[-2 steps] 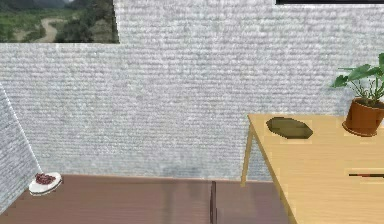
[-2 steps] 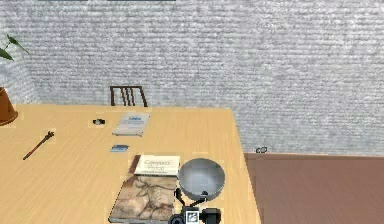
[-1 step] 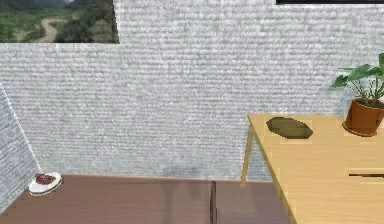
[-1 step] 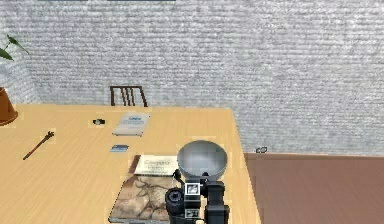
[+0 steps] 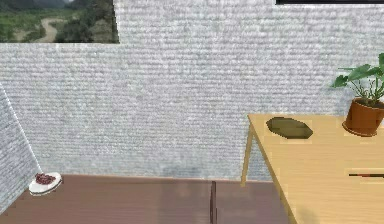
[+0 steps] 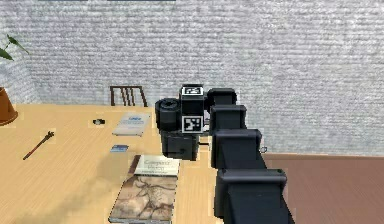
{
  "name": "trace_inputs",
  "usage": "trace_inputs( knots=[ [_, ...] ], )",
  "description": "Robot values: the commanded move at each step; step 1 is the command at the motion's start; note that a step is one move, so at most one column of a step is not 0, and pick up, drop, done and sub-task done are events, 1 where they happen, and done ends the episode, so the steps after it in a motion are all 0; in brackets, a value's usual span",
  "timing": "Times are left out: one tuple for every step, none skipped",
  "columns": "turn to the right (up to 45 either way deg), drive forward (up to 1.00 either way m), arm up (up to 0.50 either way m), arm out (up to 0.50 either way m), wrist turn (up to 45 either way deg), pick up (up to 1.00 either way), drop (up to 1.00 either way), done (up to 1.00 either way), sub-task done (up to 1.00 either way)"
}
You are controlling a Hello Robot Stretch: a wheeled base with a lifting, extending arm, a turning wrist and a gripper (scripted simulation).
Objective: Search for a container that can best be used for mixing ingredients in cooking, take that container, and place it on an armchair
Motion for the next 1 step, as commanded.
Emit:
trace_inputs(
  knots=[
    [0.0, 0.0, 0.0, 0.0, -45.0, 0.0, 0.0, 0.0, 0.0]
  ],
)
